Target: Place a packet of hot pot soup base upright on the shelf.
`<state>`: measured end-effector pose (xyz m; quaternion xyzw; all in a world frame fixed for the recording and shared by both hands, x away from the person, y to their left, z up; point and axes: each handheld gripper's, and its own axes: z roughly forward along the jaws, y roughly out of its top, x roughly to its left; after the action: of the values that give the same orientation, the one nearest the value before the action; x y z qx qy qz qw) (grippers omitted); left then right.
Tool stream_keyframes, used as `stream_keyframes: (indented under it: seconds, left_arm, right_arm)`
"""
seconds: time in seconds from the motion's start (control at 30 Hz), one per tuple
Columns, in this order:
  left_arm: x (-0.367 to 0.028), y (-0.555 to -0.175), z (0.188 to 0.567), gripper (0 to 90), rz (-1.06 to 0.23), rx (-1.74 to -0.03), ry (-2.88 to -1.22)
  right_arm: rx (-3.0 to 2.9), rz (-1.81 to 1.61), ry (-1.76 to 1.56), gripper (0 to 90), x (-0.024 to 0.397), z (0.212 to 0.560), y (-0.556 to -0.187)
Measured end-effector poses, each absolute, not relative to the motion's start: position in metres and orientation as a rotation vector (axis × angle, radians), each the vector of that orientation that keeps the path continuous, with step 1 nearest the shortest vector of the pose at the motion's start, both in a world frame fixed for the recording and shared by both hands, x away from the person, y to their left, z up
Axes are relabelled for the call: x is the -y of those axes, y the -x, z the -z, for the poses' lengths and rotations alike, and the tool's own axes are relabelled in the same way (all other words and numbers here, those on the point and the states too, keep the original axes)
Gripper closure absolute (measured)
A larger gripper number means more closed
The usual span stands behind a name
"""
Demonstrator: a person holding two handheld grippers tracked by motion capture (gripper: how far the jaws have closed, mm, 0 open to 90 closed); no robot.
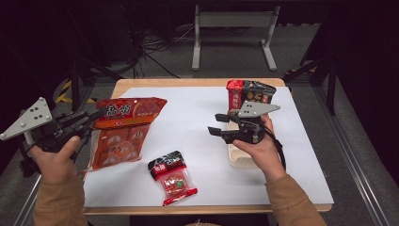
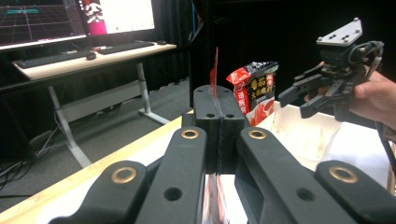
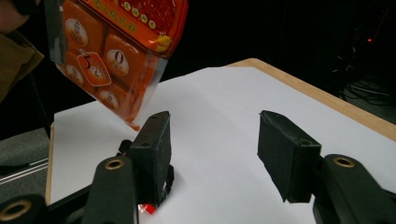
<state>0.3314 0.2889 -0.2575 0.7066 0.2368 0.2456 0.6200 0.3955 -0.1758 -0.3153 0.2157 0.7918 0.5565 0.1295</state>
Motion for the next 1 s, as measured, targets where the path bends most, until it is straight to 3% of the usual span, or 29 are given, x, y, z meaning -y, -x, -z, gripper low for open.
stream_keyframes:
  seconds: [0.33,1.0]
  left_arm:
    - [-0.273,-0.335,0.252,90.0,-0.551,-0.495,-1.611]
    - [-0.230,-0.338,0.247,90.0,-0.473,-0.372,-1.595]
  right_arm:
    - [-2.302,-1.708,-0.574,43.0,0.130,0.310,-0.414]
    - [-2.309,-1.909,-0.472,33.1,0.101,0.305,-0.424]
